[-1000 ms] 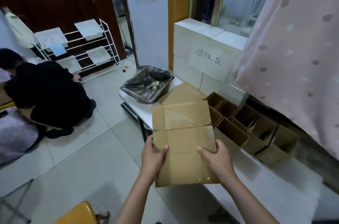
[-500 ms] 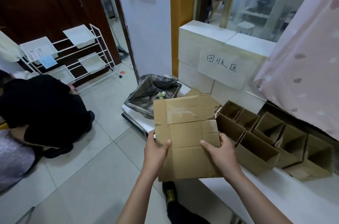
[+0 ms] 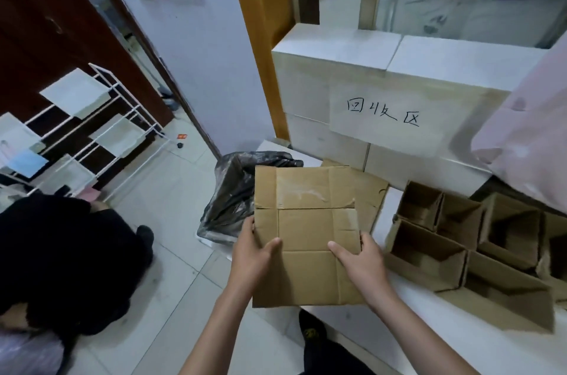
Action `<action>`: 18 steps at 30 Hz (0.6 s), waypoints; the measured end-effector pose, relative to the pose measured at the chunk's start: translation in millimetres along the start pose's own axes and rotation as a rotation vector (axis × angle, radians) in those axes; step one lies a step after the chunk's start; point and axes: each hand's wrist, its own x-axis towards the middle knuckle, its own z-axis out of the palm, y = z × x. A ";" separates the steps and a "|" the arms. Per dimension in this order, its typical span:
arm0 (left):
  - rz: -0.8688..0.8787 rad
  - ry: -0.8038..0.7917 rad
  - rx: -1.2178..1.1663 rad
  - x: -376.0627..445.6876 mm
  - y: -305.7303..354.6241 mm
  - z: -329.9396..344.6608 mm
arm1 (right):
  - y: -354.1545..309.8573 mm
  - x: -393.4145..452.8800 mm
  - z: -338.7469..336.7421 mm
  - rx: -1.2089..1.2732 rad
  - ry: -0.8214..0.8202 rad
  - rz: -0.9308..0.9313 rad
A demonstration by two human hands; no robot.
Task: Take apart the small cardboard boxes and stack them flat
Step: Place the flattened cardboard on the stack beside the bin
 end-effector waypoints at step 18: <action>0.124 -0.388 0.110 127.3 20.2 3.3 | -44.5 29.6 31.6 -0.036 0.295 0.205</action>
